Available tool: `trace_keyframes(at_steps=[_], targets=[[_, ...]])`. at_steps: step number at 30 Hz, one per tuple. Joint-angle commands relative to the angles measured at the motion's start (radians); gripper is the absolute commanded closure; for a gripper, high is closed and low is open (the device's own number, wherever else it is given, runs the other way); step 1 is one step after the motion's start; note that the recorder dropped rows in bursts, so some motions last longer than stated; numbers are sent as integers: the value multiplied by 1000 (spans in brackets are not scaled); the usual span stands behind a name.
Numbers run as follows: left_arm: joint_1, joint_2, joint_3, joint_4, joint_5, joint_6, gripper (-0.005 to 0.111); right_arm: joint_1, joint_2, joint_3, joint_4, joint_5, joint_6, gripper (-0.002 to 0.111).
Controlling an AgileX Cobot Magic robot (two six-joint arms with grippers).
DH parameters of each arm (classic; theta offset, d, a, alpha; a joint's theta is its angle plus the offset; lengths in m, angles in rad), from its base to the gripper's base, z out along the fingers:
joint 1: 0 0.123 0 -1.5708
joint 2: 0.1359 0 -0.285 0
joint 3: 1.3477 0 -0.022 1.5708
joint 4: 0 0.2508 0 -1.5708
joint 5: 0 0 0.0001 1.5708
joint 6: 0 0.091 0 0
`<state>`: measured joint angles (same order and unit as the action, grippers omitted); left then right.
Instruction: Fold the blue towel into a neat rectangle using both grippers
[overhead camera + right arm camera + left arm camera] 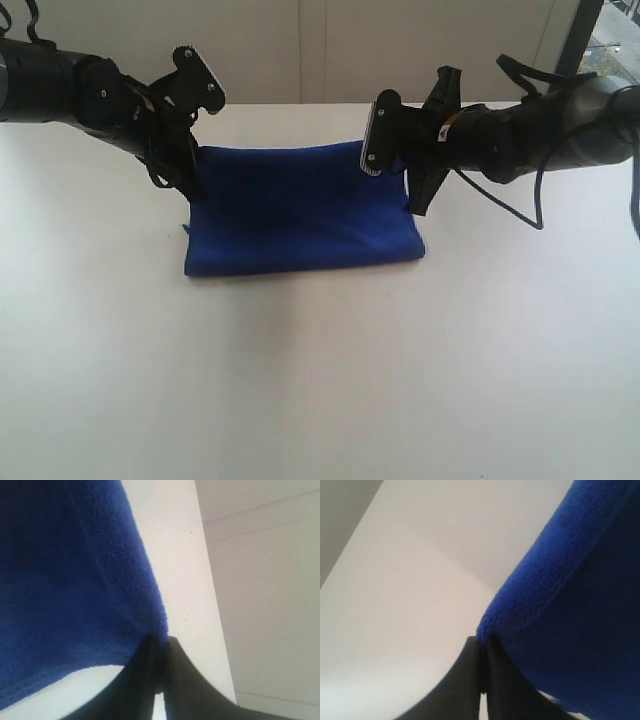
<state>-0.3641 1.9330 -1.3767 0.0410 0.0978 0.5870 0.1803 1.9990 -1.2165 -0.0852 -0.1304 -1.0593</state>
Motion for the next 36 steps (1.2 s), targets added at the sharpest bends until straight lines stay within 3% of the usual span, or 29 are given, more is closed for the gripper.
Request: trace_keyframes(at_steps=[1, 7, 12, 16, 20, 25, 27, 30, 36], targets=[[3, 0, -5, -11, 0, -8, 96, -9, -1, -6, 3, -21, -8, 87], [3, 0, -5, -11, 0, -8, 67, -9, -1, -6, 3, -37, -8, 73], [3, 0, -5, -11, 2, -8, 63, -9, -1, -6, 6, -37, -8, 71], [3, 0, -5, -11, 17, -8, 63, -9, -1, -6, 8, -30, 103, 72], [3, 0, -5, -11, 111, -68, 68, -9, -24, -6, 8, 40, 307, 81], [3, 0, -5, -73, 262, -146, 98, -9, -103, -12, 8, 312, 656, 107], [3, 0, -11, -135, 295, -146, 107, -9, -110, -33, 10, 402, 730, 108], [3, 0, -49, -289, 359, -146, 107, -9, -97, -127, 57, 635, 785, 108], [3, 8, -75, -374, 430, -151, 107, -9, -29, -237, 228, 743, 713, 108]])
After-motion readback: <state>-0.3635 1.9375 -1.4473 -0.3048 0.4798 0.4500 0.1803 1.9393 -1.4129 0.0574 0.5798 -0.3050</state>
